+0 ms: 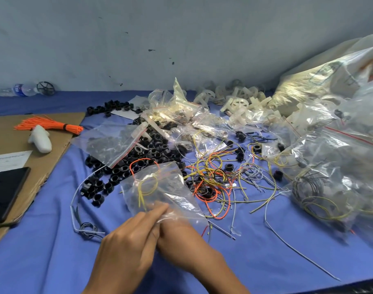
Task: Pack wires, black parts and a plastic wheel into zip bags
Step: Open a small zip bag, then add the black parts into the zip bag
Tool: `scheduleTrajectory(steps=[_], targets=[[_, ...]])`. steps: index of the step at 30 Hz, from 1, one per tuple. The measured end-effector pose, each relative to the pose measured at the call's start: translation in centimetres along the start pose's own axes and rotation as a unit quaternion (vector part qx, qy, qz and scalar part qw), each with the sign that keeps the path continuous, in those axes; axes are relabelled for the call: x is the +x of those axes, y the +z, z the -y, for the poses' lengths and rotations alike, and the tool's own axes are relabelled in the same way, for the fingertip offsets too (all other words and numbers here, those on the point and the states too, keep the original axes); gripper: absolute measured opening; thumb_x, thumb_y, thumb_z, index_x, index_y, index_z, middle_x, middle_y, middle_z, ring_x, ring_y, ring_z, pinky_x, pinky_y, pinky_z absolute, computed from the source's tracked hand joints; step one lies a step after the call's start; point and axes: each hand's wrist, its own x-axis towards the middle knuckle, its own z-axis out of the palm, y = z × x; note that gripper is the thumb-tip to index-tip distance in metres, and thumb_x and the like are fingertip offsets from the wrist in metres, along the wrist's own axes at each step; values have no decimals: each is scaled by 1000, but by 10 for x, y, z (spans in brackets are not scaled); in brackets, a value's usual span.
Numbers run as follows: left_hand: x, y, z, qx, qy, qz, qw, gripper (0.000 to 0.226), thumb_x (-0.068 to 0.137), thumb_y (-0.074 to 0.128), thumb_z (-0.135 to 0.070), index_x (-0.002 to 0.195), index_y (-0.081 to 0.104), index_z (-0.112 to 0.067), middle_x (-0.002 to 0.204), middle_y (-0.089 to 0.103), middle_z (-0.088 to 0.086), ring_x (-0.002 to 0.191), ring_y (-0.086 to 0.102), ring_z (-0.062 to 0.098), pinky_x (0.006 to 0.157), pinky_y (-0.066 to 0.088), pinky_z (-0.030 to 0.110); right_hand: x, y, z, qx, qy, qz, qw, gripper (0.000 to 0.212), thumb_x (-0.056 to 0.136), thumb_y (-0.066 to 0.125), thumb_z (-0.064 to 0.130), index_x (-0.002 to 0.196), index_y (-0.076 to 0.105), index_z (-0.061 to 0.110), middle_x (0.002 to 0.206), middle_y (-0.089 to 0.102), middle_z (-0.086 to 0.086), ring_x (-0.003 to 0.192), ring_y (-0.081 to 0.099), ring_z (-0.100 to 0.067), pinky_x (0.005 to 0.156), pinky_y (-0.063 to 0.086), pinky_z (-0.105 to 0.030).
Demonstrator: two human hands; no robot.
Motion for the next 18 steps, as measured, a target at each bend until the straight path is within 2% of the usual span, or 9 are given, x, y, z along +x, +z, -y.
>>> scheduleTrajectory(steps=[2, 3, 6, 8, 10, 12, 13, 15, 18], targets=[[0, 4, -2, -13, -17, -1, 1000, 42, 91, 43, -36, 127, 65, -38, 97, 66, -18, 82, 59, 8, 61, 43, 23, -22, -3, -12, 44, -86, -45, 994, 20, 96, 48, 14, 111, 59, 7, 117, 63, -16, 110, 55, -32, 88, 44, -39], [-1, 5, -4, -18, -27, 1, 999, 41, 91, 43, -38, 126, 64, -42, 95, 64, -19, 81, 58, 9, 58, 42, 22, -37, -11, -17, 68, -106, -40, 991, 22, 96, 50, 18, 116, 59, 11, 120, 63, -9, 112, 56, -24, 93, 44, -36], [-3, 9, -10, -35, -50, 13, 998, 38, 90, 43, -46, 123, 61, -51, 89, 60, -23, 74, 55, 10, 50, 47, 26, -68, -49, -37, 223, -114, 38, 967, 22, 97, 57, 23, 115, 67, 18, 107, 70, 5, 97, 61, -2, 86, 47, -20], [-6, 11, -14, -41, -52, 30, 997, 38, 88, 44, -50, 121, 64, -50, 80, 56, -22, 71, 52, 11, 47, 48, 27, -71, -74, -56, 297, -109, -6, 949, 16, 96, 59, 20, 105, 71, 17, 98, 72, 1, 90, 62, -4, 82, 50, -22], [-8, 10, -18, -43, -49, 62, 996, 42, 85, 46, -54, 120, 66, -47, 70, 49, -22, 66, 48, 5, 46, 46, 22, -54, -92, -84, 240, -65, -141, 958, 13, 94, 60, 16, 99, 72, 20, 89, 72, 5, 82, 62, -4, 75, 50, -24], [-11, 8, -21, -46, -42, 91, 994, 46, 83, 47, -60, 122, 66, -45, 65, 44, -21, 57, 41, -2, 45, 42, 15, -26, -101, -114, 78, 24, -248, 965, 17, 94, 59, 14, 103, 71, 21, 95, 71, 5, 86, 64, -10, 78, 48, -31], [-12, 6, -22, -51, -40, 99, 993, 48, 82, 48, -61, 123, 65, -45, 63, 42, -21, 54, 38, -5, 45, 40, 12, -12, -102, -126, 3, 67, -270, 961, 21, 95, 56, 15, 108, 71, 22, 100, 69, 0, 93, 63, -16, 81, 47, -32], [-16, 2, -22, -60, -42, 102, 992, 49, 81, 49, -61, 123, 66, -43, 62, 41, -19, 52, 36, -7, 45, 38, 9, 11, -97, -146, -73, 103, -261, 957, 27, 96, 53, 16, 118, 69, 21, 108, 63, -9, 106, 56, -26, 86, 43, -32], [-20, -4, -19, -55, -57, 93, 992, 46, 82, 49, -60, 123, 64, -46, 62, 42, -18, 51, 39, -5, 46, 39, 11, 30, -83, -161, -112, 112, -206, 966, 30, 96, 51, 18, 122, 66, 22, 117, 54, -14, 114, 48, -34, 92, 43, -37]])
